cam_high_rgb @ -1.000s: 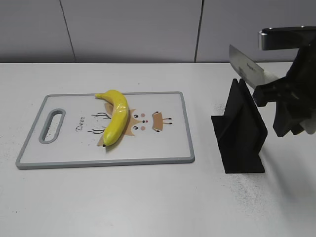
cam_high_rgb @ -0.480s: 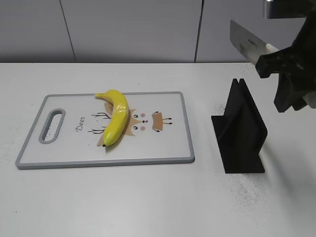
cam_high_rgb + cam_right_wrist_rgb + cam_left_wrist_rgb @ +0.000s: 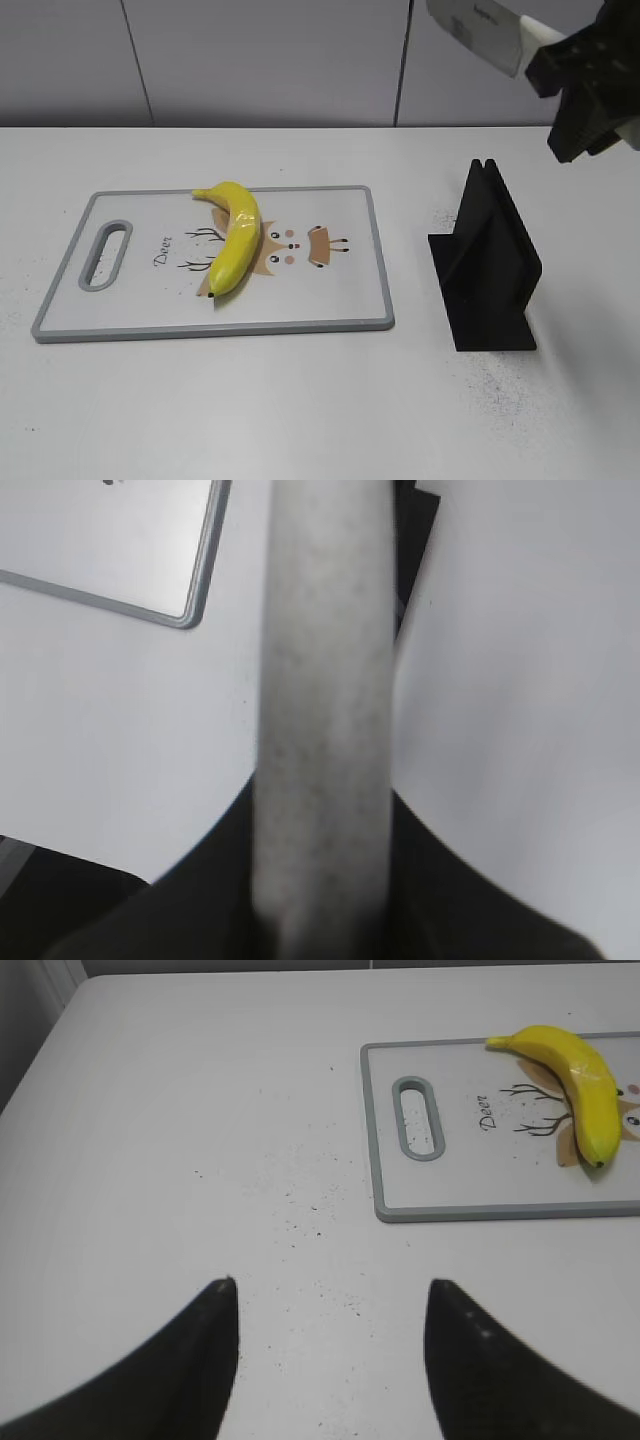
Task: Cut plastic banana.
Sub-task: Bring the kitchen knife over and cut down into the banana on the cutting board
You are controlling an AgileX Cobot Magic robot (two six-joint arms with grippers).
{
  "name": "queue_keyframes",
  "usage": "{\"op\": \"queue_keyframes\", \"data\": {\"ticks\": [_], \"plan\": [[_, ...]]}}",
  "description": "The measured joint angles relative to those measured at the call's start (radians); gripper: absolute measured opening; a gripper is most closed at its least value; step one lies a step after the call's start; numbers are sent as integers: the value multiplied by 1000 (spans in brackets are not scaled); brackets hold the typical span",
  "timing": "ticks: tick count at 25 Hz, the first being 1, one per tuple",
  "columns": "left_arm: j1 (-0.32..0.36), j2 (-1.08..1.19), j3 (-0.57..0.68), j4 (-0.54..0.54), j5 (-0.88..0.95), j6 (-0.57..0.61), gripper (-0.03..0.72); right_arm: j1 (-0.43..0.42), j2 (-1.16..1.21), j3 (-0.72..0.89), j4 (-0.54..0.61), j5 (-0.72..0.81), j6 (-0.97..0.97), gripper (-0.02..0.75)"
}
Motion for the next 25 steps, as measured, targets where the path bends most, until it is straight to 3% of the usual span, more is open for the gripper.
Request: {"op": "queue_keyframes", "data": {"ticks": [8, 12, 25], "plan": [[-4, 198, -70, -48, -67, 108, 554, 0, 0, -76, 18, 2, -279, 171], [-39, 301, -101, -116, -104, 183, 554, 0, 0, -82, 18, 2, -419, 171], [-138, 736, -322, -132, -158, 444, 553, 0, 85, -96, 18, 2, -746, 171]]}}
